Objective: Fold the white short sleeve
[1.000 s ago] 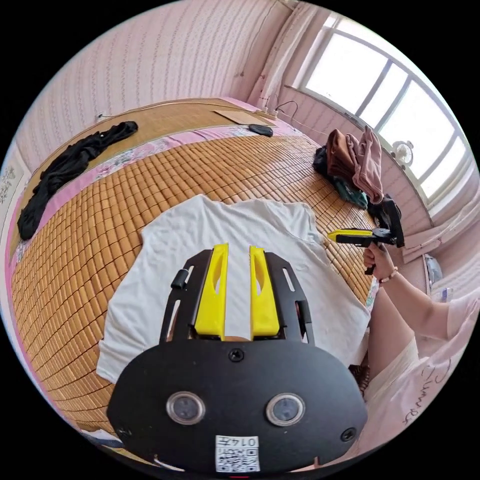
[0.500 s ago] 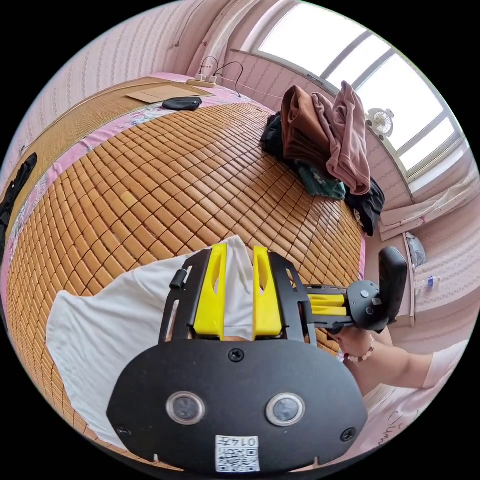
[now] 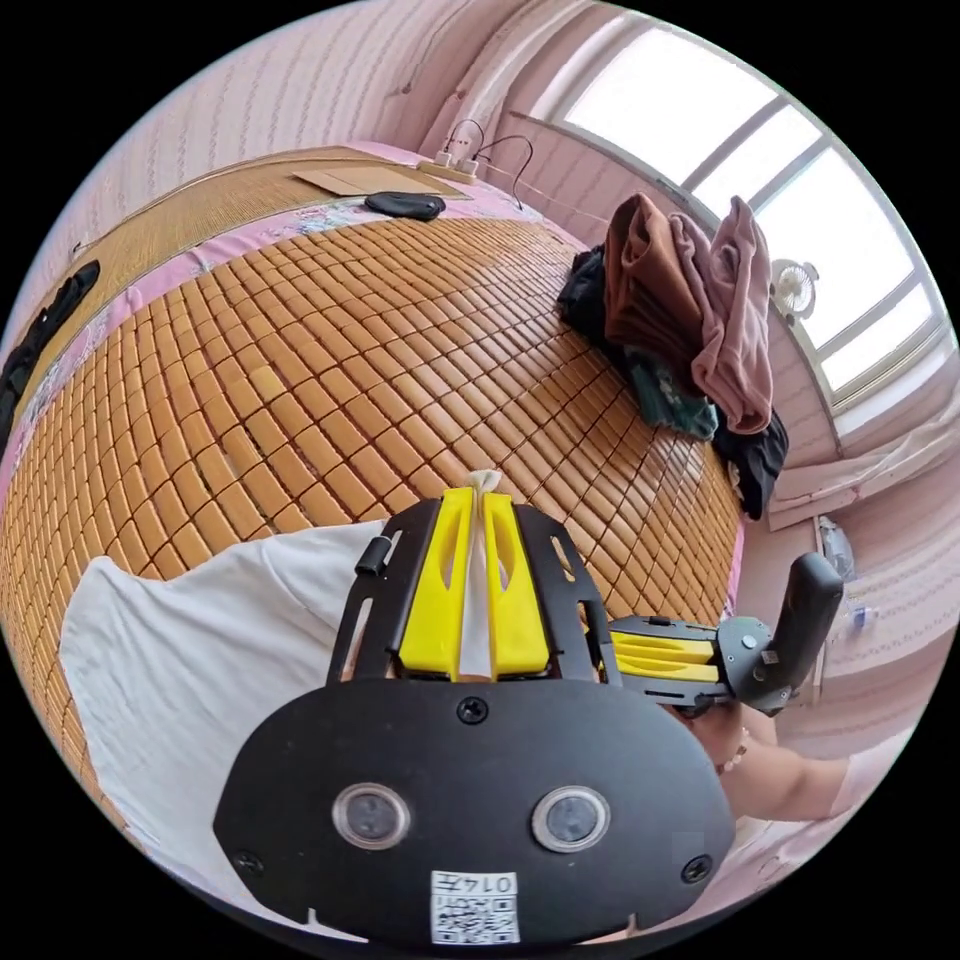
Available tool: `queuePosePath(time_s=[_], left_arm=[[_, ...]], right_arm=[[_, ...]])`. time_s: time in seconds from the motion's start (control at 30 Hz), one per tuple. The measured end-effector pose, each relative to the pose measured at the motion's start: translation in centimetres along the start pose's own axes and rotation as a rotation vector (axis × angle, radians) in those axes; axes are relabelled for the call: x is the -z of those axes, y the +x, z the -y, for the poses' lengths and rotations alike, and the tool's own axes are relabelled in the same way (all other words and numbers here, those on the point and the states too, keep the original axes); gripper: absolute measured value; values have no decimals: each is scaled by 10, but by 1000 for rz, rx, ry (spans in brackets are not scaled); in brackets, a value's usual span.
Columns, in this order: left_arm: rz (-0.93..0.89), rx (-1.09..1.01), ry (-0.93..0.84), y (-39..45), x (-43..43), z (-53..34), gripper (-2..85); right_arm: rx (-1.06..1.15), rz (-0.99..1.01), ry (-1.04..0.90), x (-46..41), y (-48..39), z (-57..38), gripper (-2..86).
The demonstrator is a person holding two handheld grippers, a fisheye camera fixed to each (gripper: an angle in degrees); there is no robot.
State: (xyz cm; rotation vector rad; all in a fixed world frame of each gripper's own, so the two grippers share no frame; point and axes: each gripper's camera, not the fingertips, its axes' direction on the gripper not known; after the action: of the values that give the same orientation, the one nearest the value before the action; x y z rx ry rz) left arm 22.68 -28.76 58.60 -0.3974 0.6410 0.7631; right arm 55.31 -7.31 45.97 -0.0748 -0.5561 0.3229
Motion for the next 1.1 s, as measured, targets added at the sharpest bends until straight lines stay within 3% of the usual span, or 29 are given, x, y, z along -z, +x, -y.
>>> queuePosePath(time_s=[0.17,0.3,0.4,0.53,0.7,0.77,0.97,1.1], left_arm=[[48,12,171,-23,74,-71,14],[87,95,107,-48,82,-129,52],[75,153,59,-65,80,-159,63],[36,234,67,-78,76,-166,65],[50,175,-39,-69,42,-140,82],[86,96,-108,-63,29,-135,5],[122,46,5,-51,77,-162,-8],[197,67,-10,-57,79,-191,-1]], right_arm=[[148,64,56,20,-27,0,7],[284,100,-197,-4,-52,-9,3],[311,28,-271,-16,-58,-22,-2],[284,14,-234,-15,-60,-26,-5],[235,18,-182,-22,-62,-21,-1],[237,19,-184,-29,-64,-19,-1],[269,30,-178,-44,-75,-18,-1],[278,49,-180,-59,-82,-20,-1]])
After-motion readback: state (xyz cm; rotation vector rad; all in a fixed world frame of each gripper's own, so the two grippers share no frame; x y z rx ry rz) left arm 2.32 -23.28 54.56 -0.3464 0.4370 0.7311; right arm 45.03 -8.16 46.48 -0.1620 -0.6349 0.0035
